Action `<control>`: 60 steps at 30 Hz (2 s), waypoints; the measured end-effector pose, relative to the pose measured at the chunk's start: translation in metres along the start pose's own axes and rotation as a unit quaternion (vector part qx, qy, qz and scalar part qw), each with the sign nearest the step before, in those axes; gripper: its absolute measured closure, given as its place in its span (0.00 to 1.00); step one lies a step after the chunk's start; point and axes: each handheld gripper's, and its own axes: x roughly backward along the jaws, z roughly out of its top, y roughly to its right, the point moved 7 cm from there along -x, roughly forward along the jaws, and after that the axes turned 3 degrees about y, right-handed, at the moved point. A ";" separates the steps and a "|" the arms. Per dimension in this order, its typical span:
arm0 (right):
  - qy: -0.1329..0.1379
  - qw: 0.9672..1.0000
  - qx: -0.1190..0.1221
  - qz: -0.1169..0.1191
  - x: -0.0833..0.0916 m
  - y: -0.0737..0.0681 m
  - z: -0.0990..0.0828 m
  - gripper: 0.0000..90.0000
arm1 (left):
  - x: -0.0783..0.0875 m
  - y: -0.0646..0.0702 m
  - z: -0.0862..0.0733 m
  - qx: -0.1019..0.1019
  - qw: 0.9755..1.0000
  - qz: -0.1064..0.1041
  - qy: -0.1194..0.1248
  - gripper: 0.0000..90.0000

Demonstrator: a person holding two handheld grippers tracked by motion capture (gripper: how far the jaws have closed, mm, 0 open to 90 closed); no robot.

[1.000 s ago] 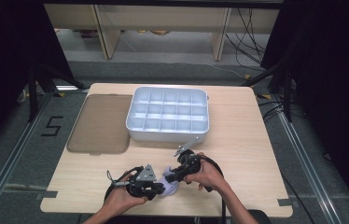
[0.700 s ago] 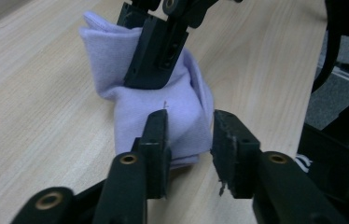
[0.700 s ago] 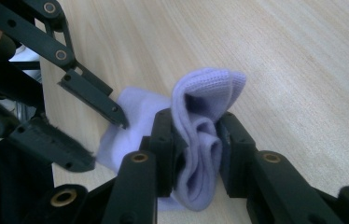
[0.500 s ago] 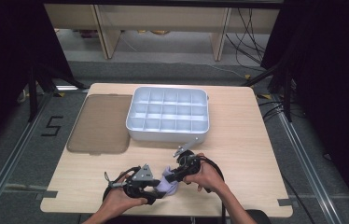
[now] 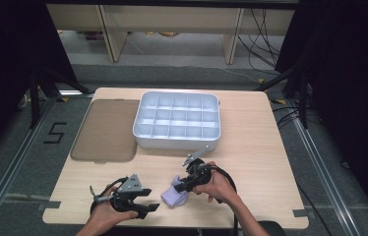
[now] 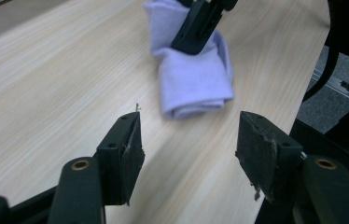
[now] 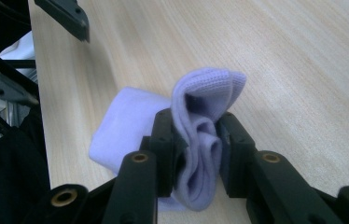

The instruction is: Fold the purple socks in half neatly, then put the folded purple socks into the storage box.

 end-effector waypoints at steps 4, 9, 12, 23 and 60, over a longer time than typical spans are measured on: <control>0.001 1.000 0.005 -0.004 0.000 0.000 0.000 0.79 | 0.010 -0.008 -0.009 -0.002 1.000 0.015 -0.003 0.42; 0.002 1.000 -0.003 -0.009 0.001 0.000 -0.001 0.79 | 0.014 -0.012 -0.023 0.004 1.000 0.022 -0.016 0.38; 0.006 1.000 0.010 -0.011 0.000 0.000 0.000 0.79 | 0.014 -0.016 -0.027 0.008 0.999 0.036 -0.030 0.32; -0.002 1.000 0.018 -0.021 0.001 -0.005 0.002 0.80 | 0.013 -0.021 -0.029 0.011 0.998 0.044 -0.033 0.26; 0.058 0.995 0.052 -0.069 0.059 -0.011 0.031 0.80 | 0.015 -0.026 -0.028 -0.005 0.998 0.053 -0.035 0.23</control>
